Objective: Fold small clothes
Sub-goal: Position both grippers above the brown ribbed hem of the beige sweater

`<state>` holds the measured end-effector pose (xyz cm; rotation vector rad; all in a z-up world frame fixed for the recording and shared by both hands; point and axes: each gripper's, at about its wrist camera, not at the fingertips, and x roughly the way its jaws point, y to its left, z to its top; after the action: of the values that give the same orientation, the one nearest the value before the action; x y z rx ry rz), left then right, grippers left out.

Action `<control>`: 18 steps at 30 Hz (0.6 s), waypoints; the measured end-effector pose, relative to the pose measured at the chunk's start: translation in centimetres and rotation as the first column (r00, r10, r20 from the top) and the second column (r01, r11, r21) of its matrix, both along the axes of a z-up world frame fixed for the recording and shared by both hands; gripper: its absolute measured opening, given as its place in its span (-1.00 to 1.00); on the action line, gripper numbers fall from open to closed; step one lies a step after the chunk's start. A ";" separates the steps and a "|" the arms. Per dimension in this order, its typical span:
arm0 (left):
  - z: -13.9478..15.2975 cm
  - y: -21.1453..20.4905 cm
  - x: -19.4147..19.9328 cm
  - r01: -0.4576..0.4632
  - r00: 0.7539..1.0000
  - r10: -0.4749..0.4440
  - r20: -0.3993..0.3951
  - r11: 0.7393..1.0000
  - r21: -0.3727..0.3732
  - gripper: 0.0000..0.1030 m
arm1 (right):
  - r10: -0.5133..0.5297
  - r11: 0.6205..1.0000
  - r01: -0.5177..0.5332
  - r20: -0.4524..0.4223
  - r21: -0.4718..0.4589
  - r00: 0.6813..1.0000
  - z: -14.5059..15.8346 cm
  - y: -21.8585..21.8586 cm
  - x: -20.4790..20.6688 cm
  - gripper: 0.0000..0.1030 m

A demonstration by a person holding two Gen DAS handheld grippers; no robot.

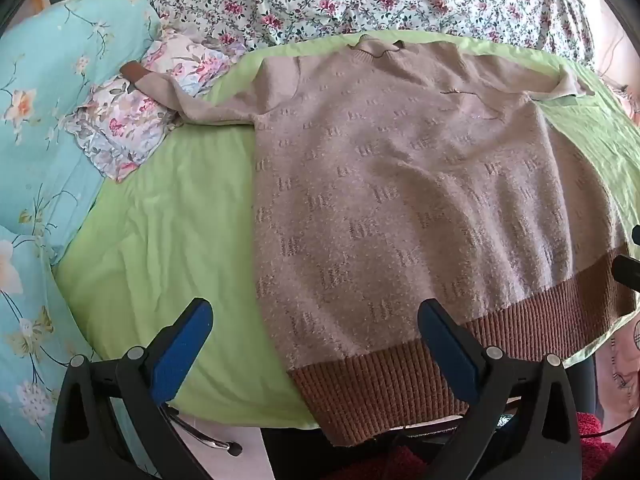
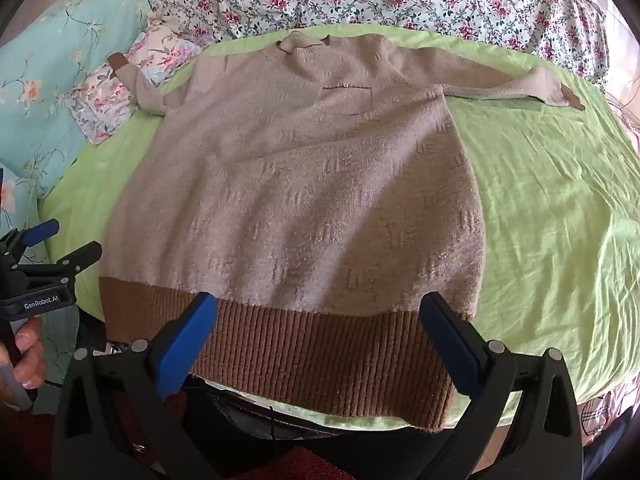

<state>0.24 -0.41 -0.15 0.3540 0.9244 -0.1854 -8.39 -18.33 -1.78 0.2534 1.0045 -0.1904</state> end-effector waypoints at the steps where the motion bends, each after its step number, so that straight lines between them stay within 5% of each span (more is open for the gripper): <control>1: 0.1 0.1 0.0 0.003 1.000 -0.003 -0.001 1.000 0.001 0.99 | 0.001 1.000 -0.001 0.001 0.001 1.000 0.0 0.0 0.0 0.97; 18: -0.1 -0.2 0.3 0.007 1.000 -0.007 -0.012 1.000 0.019 0.99 | -0.017 1.000 0.017 0.030 0.015 0.999 0.4 0.0 0.1 0.97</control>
<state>0.58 -0.57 -0.26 0.3740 0.9368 -0.1852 -8.29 -18.38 -1.35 0.2775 0.9748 -0.1940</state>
